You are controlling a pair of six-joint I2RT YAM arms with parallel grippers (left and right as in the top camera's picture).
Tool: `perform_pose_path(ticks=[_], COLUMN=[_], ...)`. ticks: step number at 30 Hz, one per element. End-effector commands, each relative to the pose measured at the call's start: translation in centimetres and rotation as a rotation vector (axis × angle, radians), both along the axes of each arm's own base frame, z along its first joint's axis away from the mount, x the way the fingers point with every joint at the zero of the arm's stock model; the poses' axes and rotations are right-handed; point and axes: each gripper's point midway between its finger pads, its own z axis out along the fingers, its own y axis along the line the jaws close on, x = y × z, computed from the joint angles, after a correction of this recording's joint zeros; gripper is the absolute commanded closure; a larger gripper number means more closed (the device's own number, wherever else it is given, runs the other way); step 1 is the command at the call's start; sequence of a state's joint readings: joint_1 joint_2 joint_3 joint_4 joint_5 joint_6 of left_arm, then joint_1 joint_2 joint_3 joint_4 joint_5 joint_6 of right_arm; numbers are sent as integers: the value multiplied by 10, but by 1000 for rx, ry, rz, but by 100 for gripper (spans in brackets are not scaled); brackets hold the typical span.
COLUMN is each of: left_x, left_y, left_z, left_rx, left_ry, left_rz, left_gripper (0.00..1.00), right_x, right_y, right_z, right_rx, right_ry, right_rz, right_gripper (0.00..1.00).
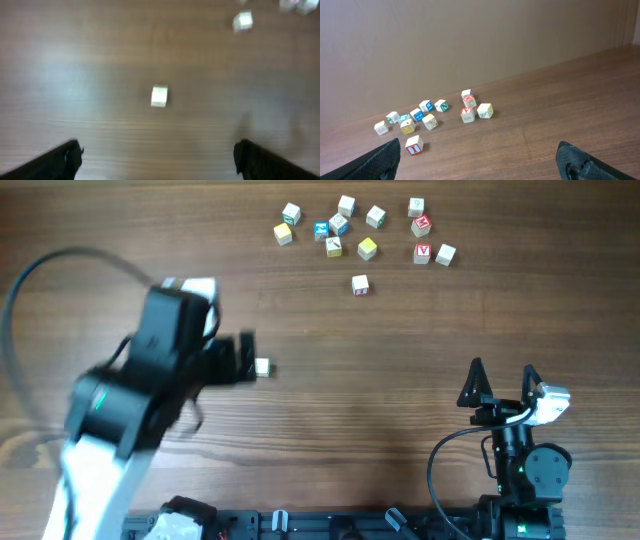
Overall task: Form a tower
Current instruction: 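Carry the white block toward the center-left and release it on the table, then reach the right gripper into the cluster and grasp the yellow W block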
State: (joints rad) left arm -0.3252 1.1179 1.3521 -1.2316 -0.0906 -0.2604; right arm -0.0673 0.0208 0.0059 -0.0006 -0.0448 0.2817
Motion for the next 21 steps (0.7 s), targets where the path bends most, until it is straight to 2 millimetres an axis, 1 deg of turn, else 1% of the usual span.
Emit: perform_pose_path(ticks=[1,4,6,11,19,20,21], left_x=[-48,-73,-82,-83,-83,-83,-83], left_y=[19,27,30,31,31,31,31], left_z=[26,34,34,24,24,24,24], left_rx=[-28,-43,-43,-31,-31,-31,-31], left_ry=[-82,-125,-125,-94,-93,-93,-93], left_rz=[23,23,23,23,23,23,23], left_gripper=[0,0,0,0,0,0,0], right_x=[0,0,0,0,0,0,-1], right_y=[1,1,1,1,2,6,16], right_z=[2,2,2,2,6,4,3], right_rx=[-19,-19,-18,-19,-12,37,239], right_ry=[-8,-8,-8,-8,-24,-18,-7], right_rz=[8,8,8,8,13,35,92], right_gripper=[0,0,0,0,0,0,0])
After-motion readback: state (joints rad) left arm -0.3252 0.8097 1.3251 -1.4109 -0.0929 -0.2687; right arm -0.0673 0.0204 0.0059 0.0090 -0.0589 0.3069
